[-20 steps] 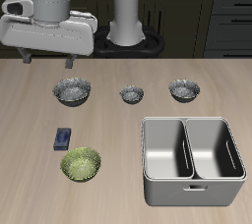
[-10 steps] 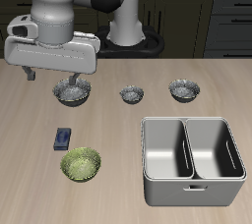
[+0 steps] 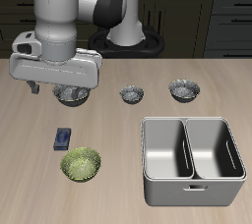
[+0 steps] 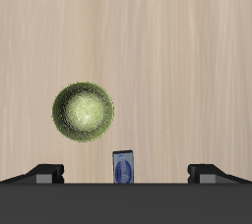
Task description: Place the green bowl in the right side of the drainer
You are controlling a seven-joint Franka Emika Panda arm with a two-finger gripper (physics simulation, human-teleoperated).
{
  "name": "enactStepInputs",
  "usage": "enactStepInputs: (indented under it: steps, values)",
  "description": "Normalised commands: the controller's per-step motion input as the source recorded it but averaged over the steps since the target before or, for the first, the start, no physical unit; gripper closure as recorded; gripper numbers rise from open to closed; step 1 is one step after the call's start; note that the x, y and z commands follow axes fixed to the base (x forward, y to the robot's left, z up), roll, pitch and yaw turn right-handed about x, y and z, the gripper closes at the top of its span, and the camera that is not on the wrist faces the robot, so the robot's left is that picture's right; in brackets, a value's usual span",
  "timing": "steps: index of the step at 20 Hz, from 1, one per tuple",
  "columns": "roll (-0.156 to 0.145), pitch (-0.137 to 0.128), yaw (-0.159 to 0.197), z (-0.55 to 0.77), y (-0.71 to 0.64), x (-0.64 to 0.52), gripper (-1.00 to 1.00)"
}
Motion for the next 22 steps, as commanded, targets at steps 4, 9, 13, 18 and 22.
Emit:
enactStepInputs:
  steps: [4,9,13,18,22]
  values:
    - [0.003,0.034,-0.035,-0.34,0.03,0.12,-1.00]
    - [0.000,0.016,-0.004,-0.35,0.03,0.11,-1.00]
    - [0.000,0.031,-0.007,-0.38,0.03,0.09,-1.00]
    - [0.000,0.030,-0.015,-0.28,0.03,0.11,-1.00]
    - [0.013,0.043,-0.012,-0.46,0.04,0.07,-1.00]
